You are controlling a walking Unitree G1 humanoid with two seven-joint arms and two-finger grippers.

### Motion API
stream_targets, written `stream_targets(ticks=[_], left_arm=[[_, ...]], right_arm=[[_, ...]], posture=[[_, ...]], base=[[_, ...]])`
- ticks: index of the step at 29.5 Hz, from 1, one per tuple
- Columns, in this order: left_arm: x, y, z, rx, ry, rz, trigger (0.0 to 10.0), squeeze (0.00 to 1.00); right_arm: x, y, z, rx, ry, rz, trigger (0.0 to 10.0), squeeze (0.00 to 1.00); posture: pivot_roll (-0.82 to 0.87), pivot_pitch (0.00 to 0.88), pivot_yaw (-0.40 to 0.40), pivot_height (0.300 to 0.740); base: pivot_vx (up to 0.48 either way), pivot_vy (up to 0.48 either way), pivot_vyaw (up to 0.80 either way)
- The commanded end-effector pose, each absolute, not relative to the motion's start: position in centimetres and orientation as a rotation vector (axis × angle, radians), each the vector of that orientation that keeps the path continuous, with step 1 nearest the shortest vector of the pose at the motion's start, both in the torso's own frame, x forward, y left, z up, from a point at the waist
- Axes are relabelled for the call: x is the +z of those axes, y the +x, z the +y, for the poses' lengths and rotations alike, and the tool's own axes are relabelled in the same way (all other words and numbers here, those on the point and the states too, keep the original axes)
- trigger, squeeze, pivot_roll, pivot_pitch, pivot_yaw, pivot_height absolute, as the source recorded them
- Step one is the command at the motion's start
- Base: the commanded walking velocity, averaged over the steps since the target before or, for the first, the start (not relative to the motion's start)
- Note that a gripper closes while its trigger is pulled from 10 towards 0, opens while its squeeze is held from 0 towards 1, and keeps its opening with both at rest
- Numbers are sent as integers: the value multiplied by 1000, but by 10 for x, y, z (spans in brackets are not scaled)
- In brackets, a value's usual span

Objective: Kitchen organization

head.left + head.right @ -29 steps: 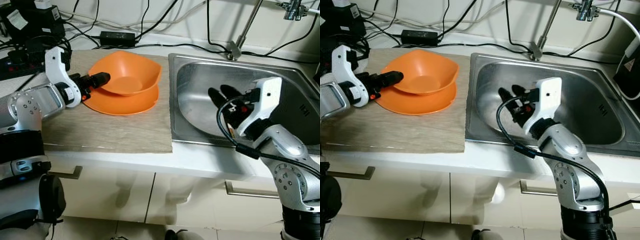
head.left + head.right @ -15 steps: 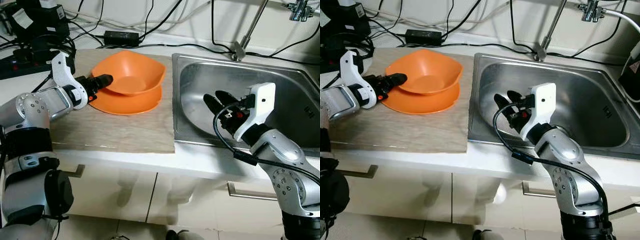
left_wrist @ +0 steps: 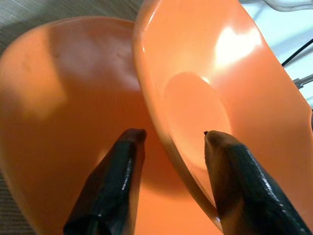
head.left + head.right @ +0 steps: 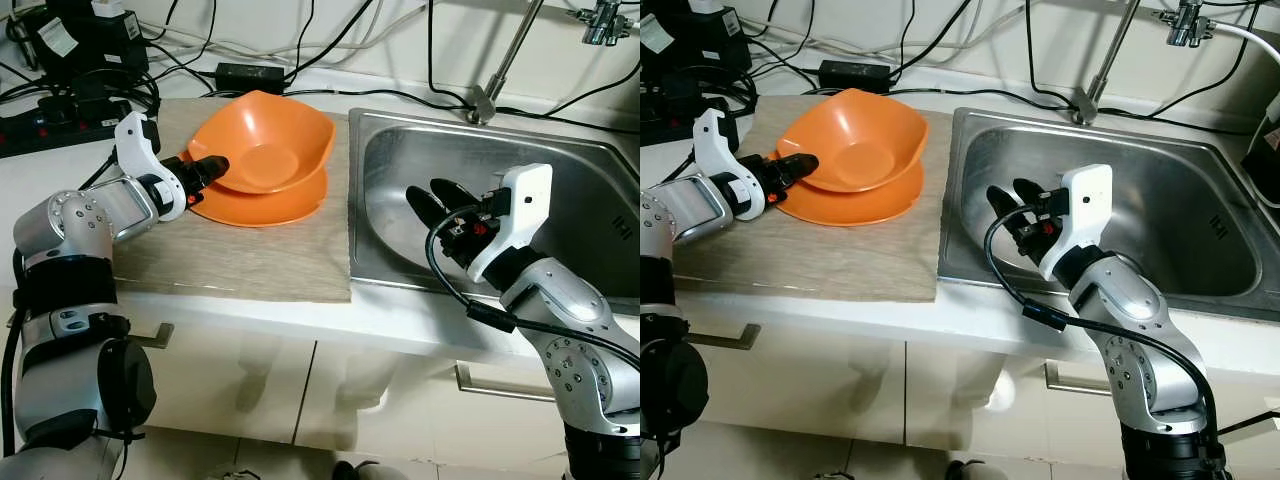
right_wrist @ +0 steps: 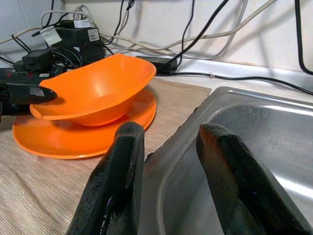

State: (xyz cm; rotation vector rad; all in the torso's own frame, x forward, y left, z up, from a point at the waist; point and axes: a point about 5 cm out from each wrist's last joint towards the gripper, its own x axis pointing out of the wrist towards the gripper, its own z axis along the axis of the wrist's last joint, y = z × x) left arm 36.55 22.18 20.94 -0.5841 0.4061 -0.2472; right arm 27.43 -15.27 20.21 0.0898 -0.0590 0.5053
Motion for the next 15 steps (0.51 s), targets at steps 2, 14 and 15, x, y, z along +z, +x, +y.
stream_targets(ticks=[2,14,15], left_arm=[[210,368,218,-244,-597,412,0,0],[210,369,215,-241,-615,402,0,0],[211,369,214,-242,-619,398,0,0]], right_arm=[[203,274,-158,470,71,-64,10000,0],[203,276,-161,444,66,-67,10000,0],[203,276,-162,442,66,-67,10000,0]], posture=[[-14,15,-56,740],[-14,20,-55,740],[-14,20,-55,740]], base=[[0,0,0],[0,0,0],[0,0,0]])
